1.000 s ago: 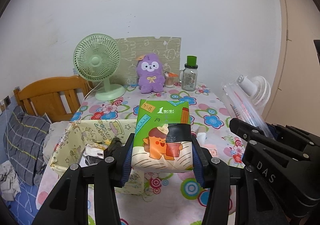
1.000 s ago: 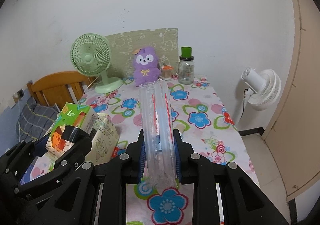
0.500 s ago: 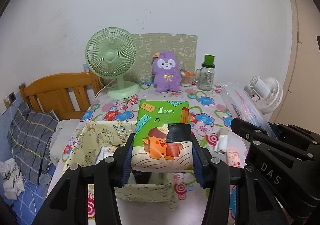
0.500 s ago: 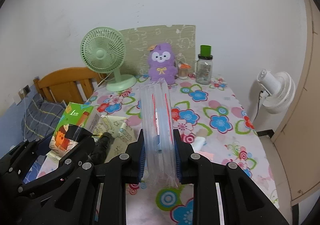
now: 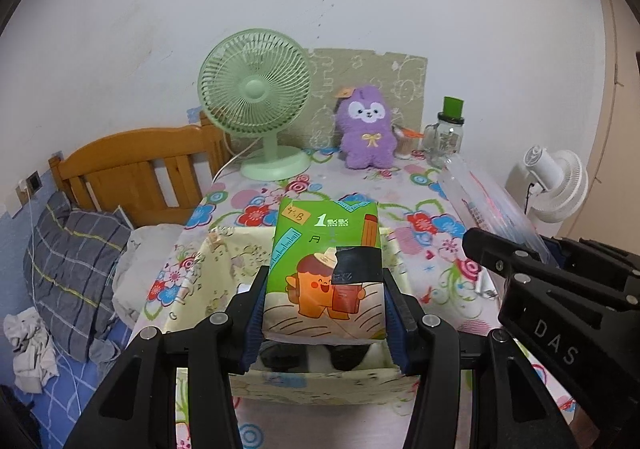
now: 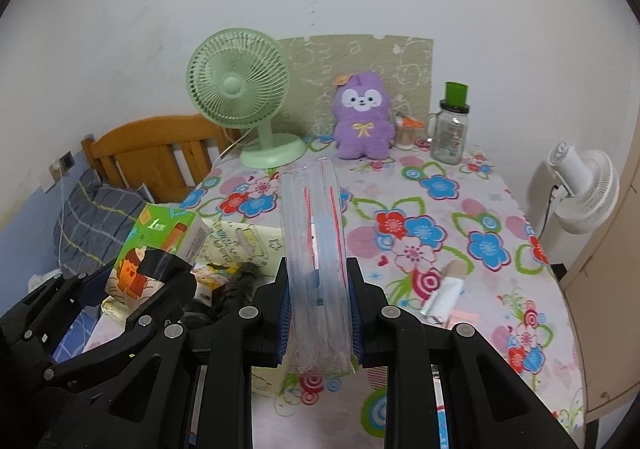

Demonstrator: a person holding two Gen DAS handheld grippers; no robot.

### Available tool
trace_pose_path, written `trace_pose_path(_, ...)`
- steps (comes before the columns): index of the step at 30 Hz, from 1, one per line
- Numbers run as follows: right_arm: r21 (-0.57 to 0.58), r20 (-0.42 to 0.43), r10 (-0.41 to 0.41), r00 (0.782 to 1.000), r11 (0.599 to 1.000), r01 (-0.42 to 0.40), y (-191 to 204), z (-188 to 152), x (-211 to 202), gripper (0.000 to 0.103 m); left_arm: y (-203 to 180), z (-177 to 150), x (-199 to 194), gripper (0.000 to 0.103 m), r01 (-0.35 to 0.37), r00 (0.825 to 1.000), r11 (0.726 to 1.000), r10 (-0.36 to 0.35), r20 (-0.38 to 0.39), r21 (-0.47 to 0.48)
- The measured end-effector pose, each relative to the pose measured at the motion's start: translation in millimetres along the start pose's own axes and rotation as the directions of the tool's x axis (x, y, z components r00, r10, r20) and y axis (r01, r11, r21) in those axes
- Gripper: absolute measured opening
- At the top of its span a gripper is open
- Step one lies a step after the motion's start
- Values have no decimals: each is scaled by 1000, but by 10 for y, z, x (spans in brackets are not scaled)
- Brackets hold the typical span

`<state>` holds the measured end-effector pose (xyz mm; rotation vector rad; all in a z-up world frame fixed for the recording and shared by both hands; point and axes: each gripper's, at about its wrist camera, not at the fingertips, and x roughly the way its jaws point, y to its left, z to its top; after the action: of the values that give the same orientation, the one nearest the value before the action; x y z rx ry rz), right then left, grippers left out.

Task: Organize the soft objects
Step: 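Carry the green book with the left tool and the clear bag with the right tool over the box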

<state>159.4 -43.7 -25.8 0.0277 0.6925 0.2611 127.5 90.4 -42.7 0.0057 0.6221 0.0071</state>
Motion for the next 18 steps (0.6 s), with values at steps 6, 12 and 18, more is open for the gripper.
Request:
trace_pose_path(6, -19, -11, 29, 1000, 999, -29, 190, 18, 129, 27, 141, -44, 108, 52, -8, 1000, 1000, 8, -19, -4)
trace_pose_path(12, -26, -33, 42, 999, 999, -43, 337, 23, 292, 27, 302, -92, 234, 52, -10, 999, 1000, 10, -42, -20)
trace_pose_path(18, -48, -51, 63, 997, 997, -65, 487, 8, 438, 27, 437, -133, 376, 52, -27, 998, 999, 25, -61, -35)
